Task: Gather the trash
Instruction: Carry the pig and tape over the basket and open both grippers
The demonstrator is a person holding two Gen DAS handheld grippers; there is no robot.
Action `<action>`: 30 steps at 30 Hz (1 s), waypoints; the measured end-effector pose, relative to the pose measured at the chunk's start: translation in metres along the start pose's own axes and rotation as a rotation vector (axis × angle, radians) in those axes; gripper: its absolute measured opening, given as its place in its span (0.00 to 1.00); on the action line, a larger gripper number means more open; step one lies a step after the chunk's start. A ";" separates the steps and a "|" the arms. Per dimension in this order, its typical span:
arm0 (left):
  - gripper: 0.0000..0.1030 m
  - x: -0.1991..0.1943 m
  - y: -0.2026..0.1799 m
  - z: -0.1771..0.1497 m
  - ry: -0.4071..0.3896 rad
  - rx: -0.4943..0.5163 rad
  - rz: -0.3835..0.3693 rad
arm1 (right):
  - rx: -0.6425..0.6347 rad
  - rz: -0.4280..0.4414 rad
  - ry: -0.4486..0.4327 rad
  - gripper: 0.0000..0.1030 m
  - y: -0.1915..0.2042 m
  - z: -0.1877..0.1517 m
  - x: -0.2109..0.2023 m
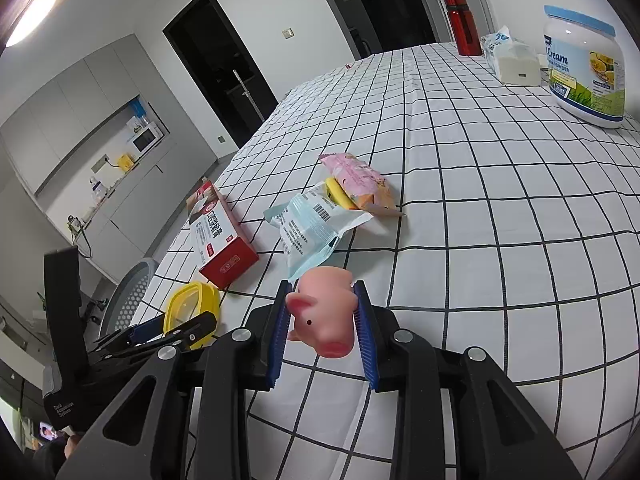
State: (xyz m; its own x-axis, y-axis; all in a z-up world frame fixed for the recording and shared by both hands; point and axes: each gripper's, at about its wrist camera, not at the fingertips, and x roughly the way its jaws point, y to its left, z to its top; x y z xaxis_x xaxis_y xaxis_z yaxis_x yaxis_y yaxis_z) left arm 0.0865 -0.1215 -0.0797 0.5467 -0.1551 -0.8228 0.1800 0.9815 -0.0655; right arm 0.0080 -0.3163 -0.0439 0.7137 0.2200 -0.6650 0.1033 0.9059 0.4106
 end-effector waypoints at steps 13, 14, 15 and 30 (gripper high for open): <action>0.67 -0.046 0.034 0.002 -0.101 -0.009 0.030 | -0.035 0.021 0.016 0.29 0.032 -0.001 -0.003; 0.67 -0.051 0.040 0.004 -0.112 -0.013 0.032 | -0.043 0.026 0.017 0.29 0.037 -0.001 -0.003; 0.67 -0.054 0.044 0.004 -0.118 -0.016 0.034 | -0.058 0.035 0.020 0.29 0.047 -0.001 -0.001; 0.67 -0.091 0.196 -0.011 -0.168 -0.139 0.160 | -0.310 0.230 0.164 0.29 0.230 -0.021 0.072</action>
State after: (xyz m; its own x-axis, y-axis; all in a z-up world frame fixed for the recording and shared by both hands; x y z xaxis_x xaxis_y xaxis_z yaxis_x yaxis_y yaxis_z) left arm 0.0629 0.0860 -0.0238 0.6897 -0.0016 -0.7241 -0.0272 0.9992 -0.0282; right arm 0.0681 -0.0845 -0.0106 0.5713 0.4610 -0.6791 -0.2772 0.8871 0.3691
